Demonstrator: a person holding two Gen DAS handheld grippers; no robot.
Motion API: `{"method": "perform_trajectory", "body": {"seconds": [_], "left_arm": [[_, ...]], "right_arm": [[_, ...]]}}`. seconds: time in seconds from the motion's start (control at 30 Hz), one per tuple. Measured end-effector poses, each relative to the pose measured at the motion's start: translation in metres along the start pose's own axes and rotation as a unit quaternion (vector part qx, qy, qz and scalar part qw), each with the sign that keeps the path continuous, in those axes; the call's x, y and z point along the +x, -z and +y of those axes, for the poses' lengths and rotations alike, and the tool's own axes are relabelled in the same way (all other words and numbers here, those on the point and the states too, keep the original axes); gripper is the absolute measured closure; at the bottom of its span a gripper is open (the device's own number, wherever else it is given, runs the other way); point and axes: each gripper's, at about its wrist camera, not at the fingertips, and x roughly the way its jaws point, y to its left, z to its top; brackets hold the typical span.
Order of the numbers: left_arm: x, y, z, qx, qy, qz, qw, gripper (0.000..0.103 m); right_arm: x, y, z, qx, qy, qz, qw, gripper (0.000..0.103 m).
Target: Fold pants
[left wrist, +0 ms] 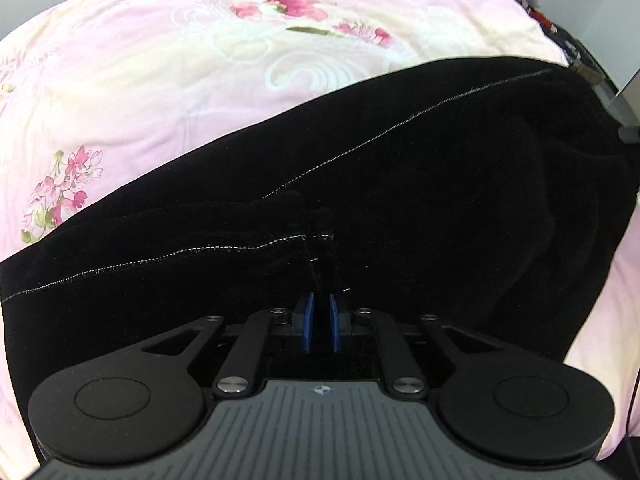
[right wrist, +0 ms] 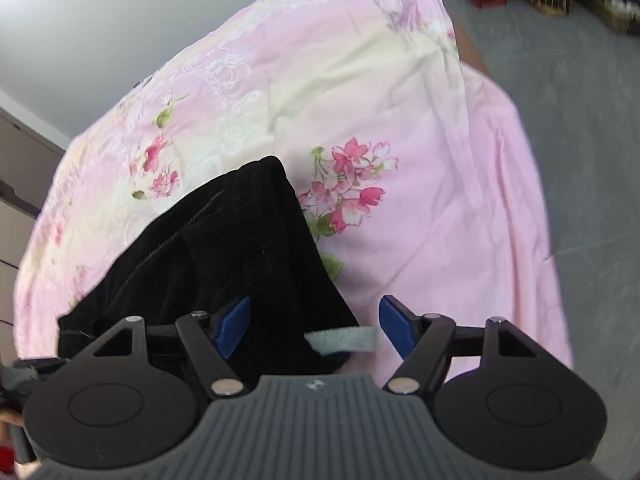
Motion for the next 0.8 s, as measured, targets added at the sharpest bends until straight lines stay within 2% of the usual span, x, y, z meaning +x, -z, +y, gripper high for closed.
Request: {"method": "perform_trajectory", "body": {"seconds": [0.23,0.3,0.37,0.43,0.5,0.57,0.8], "left_arm": [[0.004,0.000,0.005,-0.007,0.005,0.007,0.9999,0.088],[0.006,-0.002,0.006,-0.004,0.003,0.010,0.9999,0.088],[0.007,-0.003,0.005,0.000,0.000,0.012,0.9999,0.088],[0.009,-0.005,0.004,0.003,-0.001,0.014,0.9999,0.089],[0.010,-0.007,0.000,0.006,0.000,0.016,0.9999,0.089],[0.011,-0.008,-0.001,0.006,0.000,0.017,0.9998,0.089],[0.010,-0.001,-0.002,0.015,0.002,0.004,0.9999,0.089]], "right_arm": [[0.049,-0.021,-0.015,0.023,-0.073,0.045,0.996,0.034],[0.065,-0.019,-0.016,0.025,-0.087,0.056,0.994,0.044],[0.073,-0.016,-0.014,0.014,-0.081,0.053,0.995,0.046],[0.069,-0.014,-0.008,-0.001,-0.077,0.048,0.996,0.054],[0.059,-0.013,0.005,-0.028,-0.065,0.043,0.997,0.068],[0.047,-0.012,0.025,-0.059,-0.045,0.036,0.997,0.073],[0.000,-0.005,0.111,-0.165,0.034,0.018,0.986,0.078]]}}
